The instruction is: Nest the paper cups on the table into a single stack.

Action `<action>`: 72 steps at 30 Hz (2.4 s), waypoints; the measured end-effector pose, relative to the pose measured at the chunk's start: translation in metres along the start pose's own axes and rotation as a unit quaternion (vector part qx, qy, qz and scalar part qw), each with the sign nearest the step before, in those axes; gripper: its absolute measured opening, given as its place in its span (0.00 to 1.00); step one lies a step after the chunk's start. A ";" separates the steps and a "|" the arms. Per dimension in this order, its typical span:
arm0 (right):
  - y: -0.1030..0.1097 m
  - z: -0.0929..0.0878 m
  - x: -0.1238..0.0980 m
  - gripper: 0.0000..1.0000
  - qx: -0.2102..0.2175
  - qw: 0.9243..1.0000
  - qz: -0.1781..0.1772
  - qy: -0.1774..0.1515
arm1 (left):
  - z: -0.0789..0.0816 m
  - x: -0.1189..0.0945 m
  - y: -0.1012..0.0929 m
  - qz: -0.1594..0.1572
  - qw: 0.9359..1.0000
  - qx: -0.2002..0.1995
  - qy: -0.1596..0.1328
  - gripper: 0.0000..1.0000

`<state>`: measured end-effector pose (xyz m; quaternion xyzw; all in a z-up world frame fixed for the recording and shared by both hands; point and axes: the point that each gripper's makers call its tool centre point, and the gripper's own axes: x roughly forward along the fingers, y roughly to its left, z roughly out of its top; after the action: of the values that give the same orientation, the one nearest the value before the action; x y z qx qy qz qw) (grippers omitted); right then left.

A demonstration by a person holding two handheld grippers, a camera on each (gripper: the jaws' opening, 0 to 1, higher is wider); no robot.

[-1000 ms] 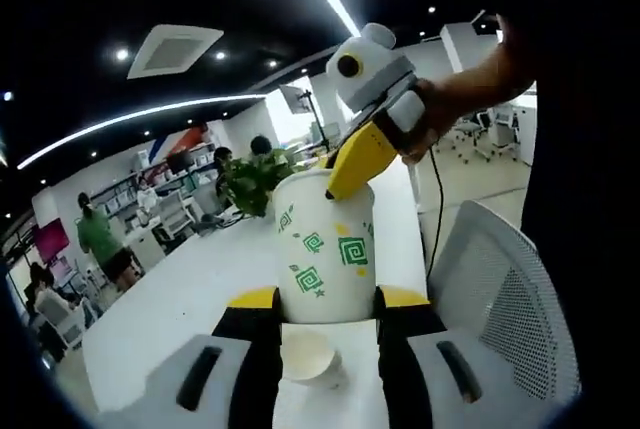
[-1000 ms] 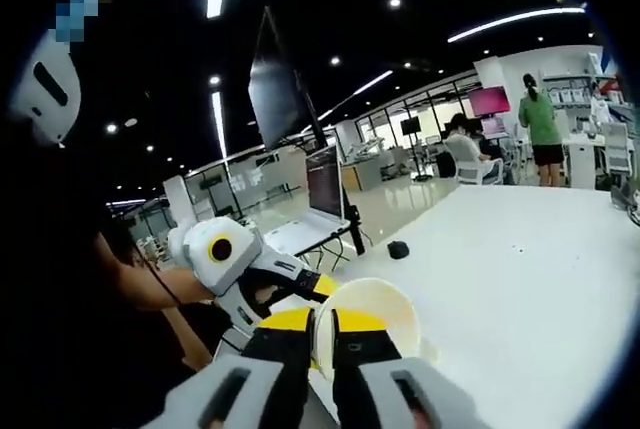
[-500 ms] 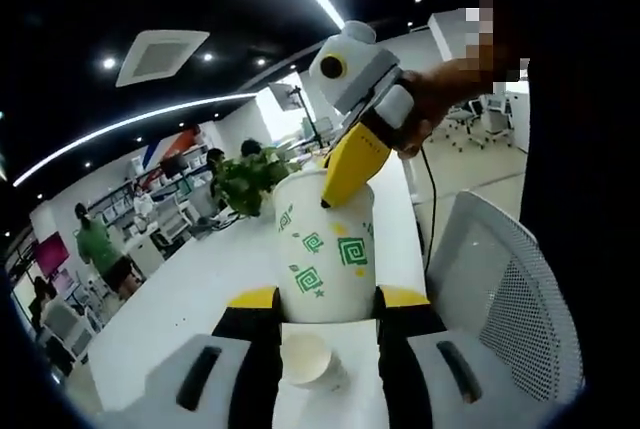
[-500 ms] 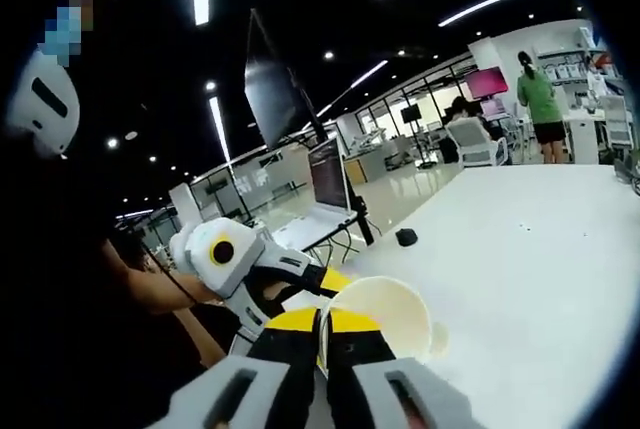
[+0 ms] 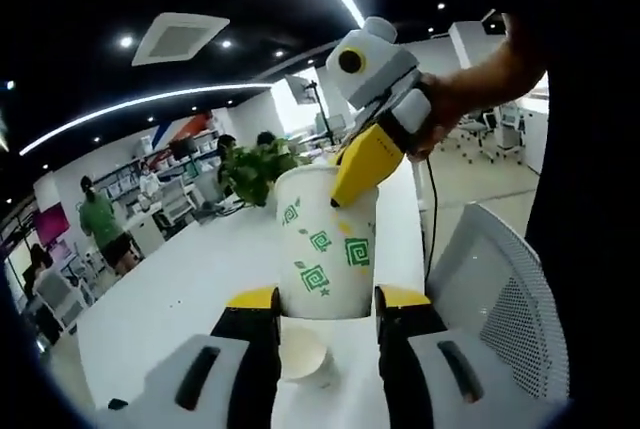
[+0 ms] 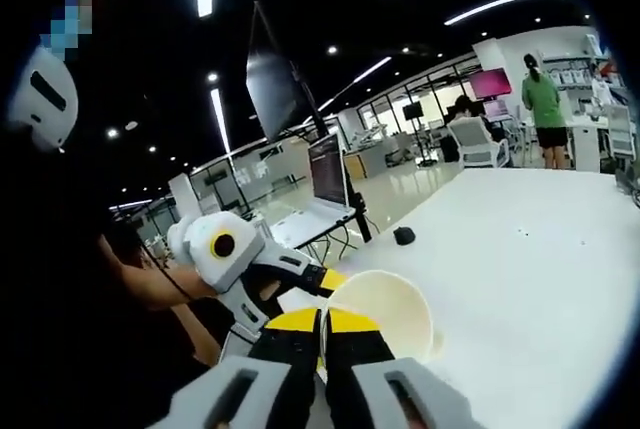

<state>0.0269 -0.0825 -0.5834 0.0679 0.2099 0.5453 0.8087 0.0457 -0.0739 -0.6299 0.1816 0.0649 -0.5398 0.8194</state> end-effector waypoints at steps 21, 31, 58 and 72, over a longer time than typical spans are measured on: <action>-0.019 0.031 -0.013 0.00 -0.113 0.992 -0.016 0.054 | -0.045 -0.028 0.012 0.081 0.990 -0.112 0.039 0.66; -0.025 0.035 -0.009 0.00 -0.150 0.983 -0.018 0.101 | -0.057 -0.043 0.019 0.111 0.983 -0.138 0.046 0.73; -0.045 0.013 0.009 0.00 -0.212 0.956 -0.057 0.193 | -0.045 -0.063 0.027 0.133 0.974 -0.182 0.009 0.92; -0.048 -0.011 0.028 0.00 -0.226 0.947 -0.056 0.222 | -0.044 -0.062 0.024 0.121 0.977 -0.176 0.016 0.97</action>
<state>0.0725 -0.0775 -0.6168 -0.2514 0.2589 0.5333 0.7651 0.0459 0.0042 -0.6469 0.0503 0.1496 -0.4135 0.8967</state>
